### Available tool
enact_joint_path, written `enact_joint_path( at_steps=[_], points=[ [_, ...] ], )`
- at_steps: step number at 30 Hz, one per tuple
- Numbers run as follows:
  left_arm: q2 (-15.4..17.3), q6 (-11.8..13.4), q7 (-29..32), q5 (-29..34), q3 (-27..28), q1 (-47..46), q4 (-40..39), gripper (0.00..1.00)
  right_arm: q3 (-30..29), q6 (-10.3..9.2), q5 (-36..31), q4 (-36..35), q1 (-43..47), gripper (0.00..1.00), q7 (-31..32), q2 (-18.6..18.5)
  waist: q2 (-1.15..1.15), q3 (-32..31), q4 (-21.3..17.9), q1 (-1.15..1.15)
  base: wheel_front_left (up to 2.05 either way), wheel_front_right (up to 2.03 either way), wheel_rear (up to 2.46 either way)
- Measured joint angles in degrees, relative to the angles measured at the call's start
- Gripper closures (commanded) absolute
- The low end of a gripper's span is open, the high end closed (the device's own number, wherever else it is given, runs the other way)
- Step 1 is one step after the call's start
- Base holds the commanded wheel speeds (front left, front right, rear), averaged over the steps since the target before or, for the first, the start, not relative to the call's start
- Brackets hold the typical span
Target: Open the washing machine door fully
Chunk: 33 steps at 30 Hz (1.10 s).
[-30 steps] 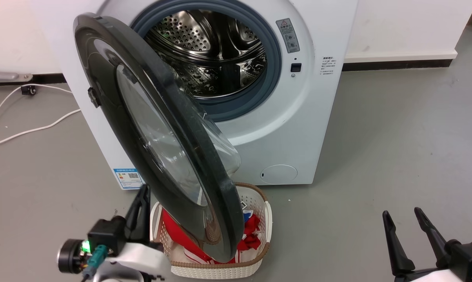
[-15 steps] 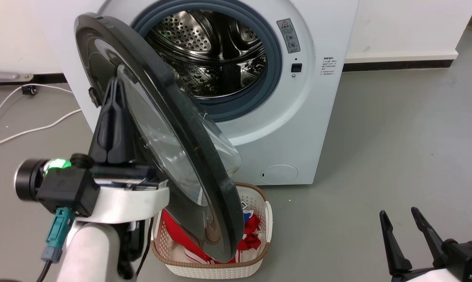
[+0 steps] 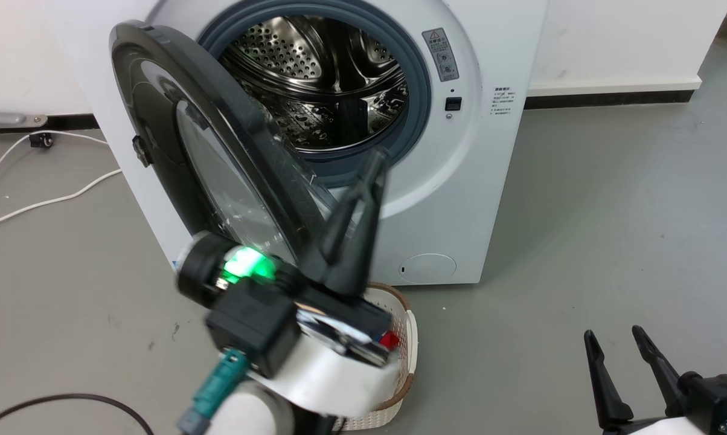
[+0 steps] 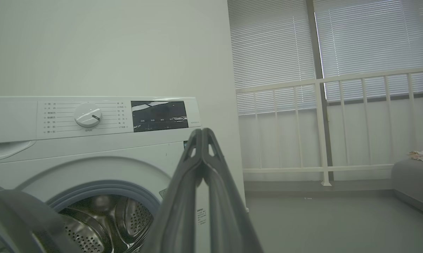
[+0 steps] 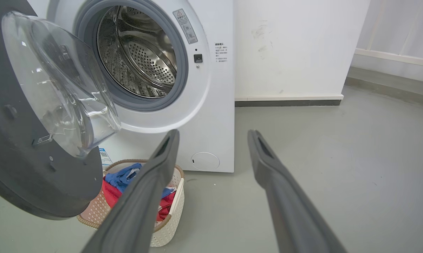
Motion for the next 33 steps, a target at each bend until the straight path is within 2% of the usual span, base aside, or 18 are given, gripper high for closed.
enact_joint_path(
  at_steps=[8,20,23,33],
  points=[
    [-0.6,-0.7,4.9,-3.5,-9.0,7.1,1.6,1.00,-0.2,0.00,0.1,0.8,0.0,0.00,0.0,0.0,0.00,0.0,0.6,0.00,0.00,0.00,0.00],
    [-0.3,-2.0,9.5,-7.5,-14.7,13.5,12.9,1.00,0.2,0.00,0.3,2.8,-0.4,0.00,0.4,-0.5,0.00,0.7,0.8,0.00,0.00,0.00,0.00],
    [-0.4,-2.0,9.3,-7.9,-15.0,13.6,16.5,1.00,0.7,0.00,0.3,3.3,-0.8,0.00,0.4,-0.5,0.00,0.8,0.4,-0.01,0.00,0.00,0.00],
    [-0.4,1.9,5.4,-7.4,-10.0,10.7,25.6,1.00,0.8,0.00,0.3,4.2,-1.3,0.00,0.1,-0.5,0.00,1.4,-0.6,0.00,0.00,0.00,0.00]
  ],
)
